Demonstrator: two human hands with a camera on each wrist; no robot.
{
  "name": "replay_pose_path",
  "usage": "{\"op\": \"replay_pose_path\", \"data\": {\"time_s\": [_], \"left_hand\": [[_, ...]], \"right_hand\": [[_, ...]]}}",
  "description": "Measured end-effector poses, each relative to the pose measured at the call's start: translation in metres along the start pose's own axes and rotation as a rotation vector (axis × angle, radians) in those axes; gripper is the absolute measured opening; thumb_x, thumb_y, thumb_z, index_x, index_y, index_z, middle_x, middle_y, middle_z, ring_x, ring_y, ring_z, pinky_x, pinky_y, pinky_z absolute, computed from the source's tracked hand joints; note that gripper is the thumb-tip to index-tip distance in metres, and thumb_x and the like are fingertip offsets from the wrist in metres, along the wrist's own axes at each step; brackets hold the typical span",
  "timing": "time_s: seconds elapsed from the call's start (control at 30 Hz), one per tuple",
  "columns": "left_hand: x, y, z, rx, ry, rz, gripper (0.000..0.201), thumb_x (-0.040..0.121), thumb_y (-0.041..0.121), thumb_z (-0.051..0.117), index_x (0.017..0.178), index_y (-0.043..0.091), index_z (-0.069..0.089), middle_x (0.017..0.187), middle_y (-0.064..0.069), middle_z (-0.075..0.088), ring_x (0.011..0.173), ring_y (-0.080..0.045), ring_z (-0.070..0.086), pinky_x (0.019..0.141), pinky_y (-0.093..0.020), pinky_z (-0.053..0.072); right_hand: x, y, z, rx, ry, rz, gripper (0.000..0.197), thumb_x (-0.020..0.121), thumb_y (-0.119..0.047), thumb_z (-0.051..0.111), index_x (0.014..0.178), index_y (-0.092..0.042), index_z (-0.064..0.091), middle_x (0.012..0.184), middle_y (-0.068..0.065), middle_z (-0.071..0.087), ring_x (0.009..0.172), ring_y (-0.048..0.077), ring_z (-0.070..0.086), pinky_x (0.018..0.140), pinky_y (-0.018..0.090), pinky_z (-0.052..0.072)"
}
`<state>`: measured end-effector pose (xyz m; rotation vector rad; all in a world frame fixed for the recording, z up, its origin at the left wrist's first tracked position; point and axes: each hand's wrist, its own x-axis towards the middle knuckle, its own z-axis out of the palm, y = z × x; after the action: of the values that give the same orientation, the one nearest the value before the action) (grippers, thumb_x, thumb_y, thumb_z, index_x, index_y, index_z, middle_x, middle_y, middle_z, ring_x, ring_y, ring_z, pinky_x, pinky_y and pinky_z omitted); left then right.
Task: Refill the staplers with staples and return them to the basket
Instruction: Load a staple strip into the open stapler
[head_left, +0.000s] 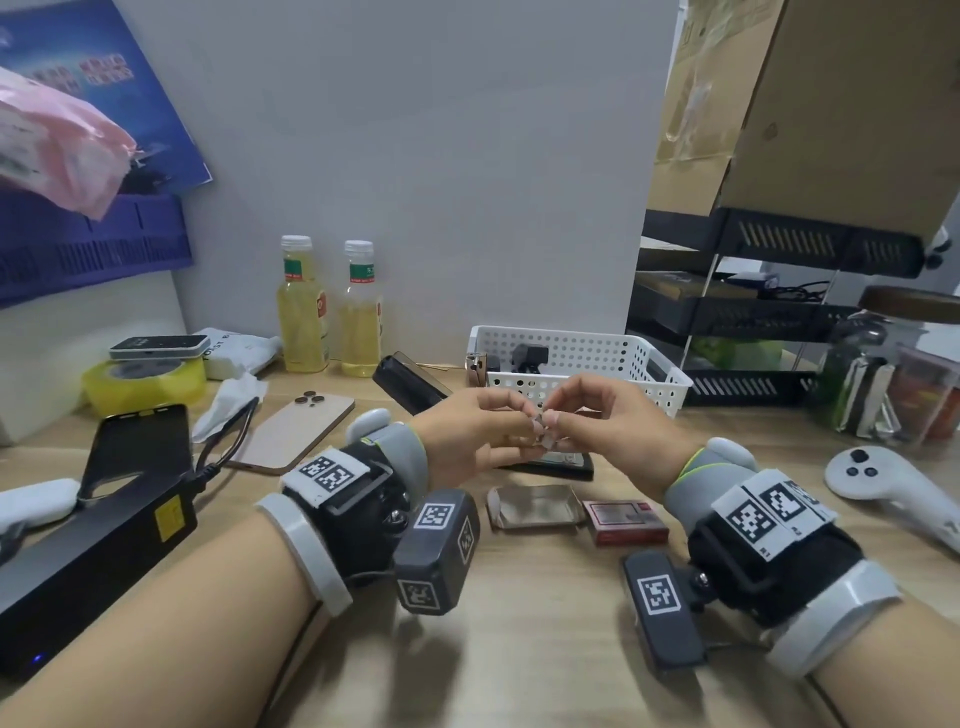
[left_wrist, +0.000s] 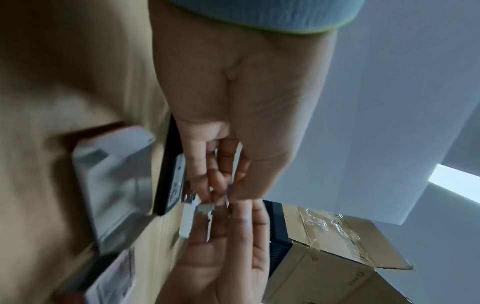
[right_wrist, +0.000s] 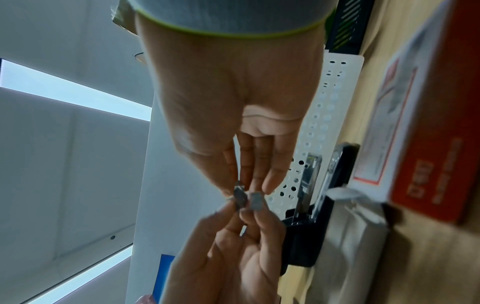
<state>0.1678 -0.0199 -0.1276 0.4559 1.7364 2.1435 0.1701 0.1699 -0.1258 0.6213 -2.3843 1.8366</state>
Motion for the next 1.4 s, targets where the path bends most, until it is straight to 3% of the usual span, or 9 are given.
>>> {"op": "replay_pose_path", "data": {"time_s": [0.13, 0.27, 0.4, 0.6, 0.73, 0.83, 1.07, 1.27, 1.4], "left_hand": [[0.003, 0.000, 0.009, -0.232, 0.023, -0.041, 0.018, 0.088, -0.014, 0.049, 0.087, 0.002, 0.058, 0.087, -0.015, 0.064, 0.080, -0.025, 0.070, 0.075, -0.031, 0.060], [0.006, -0.001, 0.012, -0.340, 0.017, -0.128, 0.045, 0.081, -0.013, 0.041, 0.125, -0.011, 0.052, 0.108, -0.021, 0.058, 0.080, -0.021, 0.064, 0.073, -0.028, 0.058], [0.000, 0.002, 0.009, -0.304, 0.035, -0.240, 0.026, 0.084, -0.011, 0.036, 0.102, -0.003, 0.054, 0.089, -0.013, 0.053, 0.072, -0.019, 0.059, 0.070, -0.026, 0.057], [-0.003, 0.006, 0.008, -0.239, 0.029, -0.259, 0.025, 0.090, 0.000, 0.051, 0.114, -0.006, 0.054, 0.103, -0.017, 0.056, 0.079, -0.024, 0.065, 0.085, -0.030, 0.051], [0.001, 0.003, 0.006, -0.171, 0.057, -0.217, 0.033, 0.096, 0.011, 0.061, 0.121, -0.010, 0.058, 0.094, -0.014, 0.065, 0.077, -0.017, 0.069, 0.072, -0.020, 0.057], [0.002, 0.000, 0.005, -0.136, 0.045, -0.188, 0.026, 0.094, 0.014, 0.064, 0.109, -0.007, 0.064, 0.080, -0.009, 0.066, 0.076, -0.014, 0.068, 0.068, -0.016, 0.057], [0.001, -0.002, 0.004, -0.120, 0.030, -0.138, 0.013, 0.095, 0.006, 0.060, 0.100, -0.003, 0.067, 0.088, -0.010, 0.066, 0.073, -0.013, 0.066, 0.066, -0.016, 0.056], [0.002, 0.001, 0.001, -0.109, -0.010, -0.170, 0.017, 0.099, 0.007, 0.054, 0.109, -0.003, 0.064, 0.090, -0.011, 0.064, 0.069, -0.013, 0.065, 0.061, -0.016, 0.056], [-0.001, 0.005, -0.012, -0.026, -0.094, -0.202, 0.022, 0.101, 0.009, 0.051, 0.111, -0.003, 0.066, 0.084, -0.006, 0.065, 0.071, -0.010, 0.065, 0.063, -0.014, 0.055]], "right_hand": [[-0.001, -0.006, 0.009, 0.035, 0.067, -0.071, 0.009, 0.087, 0.001, 0.070, 0.095, 0.001, 0.067, 0.083, 0.013, 0.070, 0.071, 0.017, 0.070, 0.065, 0.028, 0.058], [-0.002, -0.006, 0.011, -0.005, 0.051, -0.112, 0.013, 0.086, 0.005, 0.069, 0.097, -0.002, 0.073, 0.086, 0.019, 0.074, 0.072, 0.022, 0.073, 0.067, 0.028, 0.060], [-0.001, -0.004, 0.010, -0.009, 0.040, -0.104, 0.016, 0.082, 0.000, 0.076, 0.098, 0.000, 0.073, 0.088, 0.018, 0.076, 0.076, 0.022, 0.073, 0.072, 0.028, 0.061], [0.000, 0.000, -0.004, -0.104, 0.098, -0.097, 0.016, 0.078, 0.000, 0.079, 0.089, -0.010, 0.074, 0.089, 0.008, 0.077, 0.084, 0.020, 0.076, 0.080, 0.027, 0.058], [0.001, 0.005, -0.007, -0.139, 0.079, -0.133, 0.016, 0.077, -0.002, 0.081, 0.088, -0.011, 0.073, 0.088, 0.010, 0.077, 0.086, 0.024, 0.074, 0.082, 0.031, 0.059], [0.001, 0.008, -0.007, -0.177, 0.055, -0.154, 0.015, 0.077, -0.003, 0.080, 0.087, -0.012, 0.074, 0.085, 0.008, 0.077, 0.081, 0.020, 0.073, 0.079, 0.031, 0.059], [0.002, 0.008, -0.004, -0.124, 0.028, -0.187, 0.019, 0.080, 0.002, 0.076, 0.094, -0.011, 0.074, 0.089, 0.007, 0.076, 0.080, 0.016, 0.067, 0.085, 0.036, 0.058], [0.001, 0.010, -0.004, -0.009, -0.005, -0.180, 0.018, 0.080, -0.012, 0.079, 0.095, -0.006, 0.073, 0.097, 0.015, 0.075, 0.095, 0.035, 0.071, 0.090, 0.045, 0.056], [0.004, 0.010, -0.004, 0.047, 0.078, -0.154, 0.012, 0.087, -0.001, 0.071, 0.098, 0.001, 0.067, 0.098, 0.014, 0.077, 0.087, 0.018, 0.073, 0.076, 0.022, 0.055]]}}
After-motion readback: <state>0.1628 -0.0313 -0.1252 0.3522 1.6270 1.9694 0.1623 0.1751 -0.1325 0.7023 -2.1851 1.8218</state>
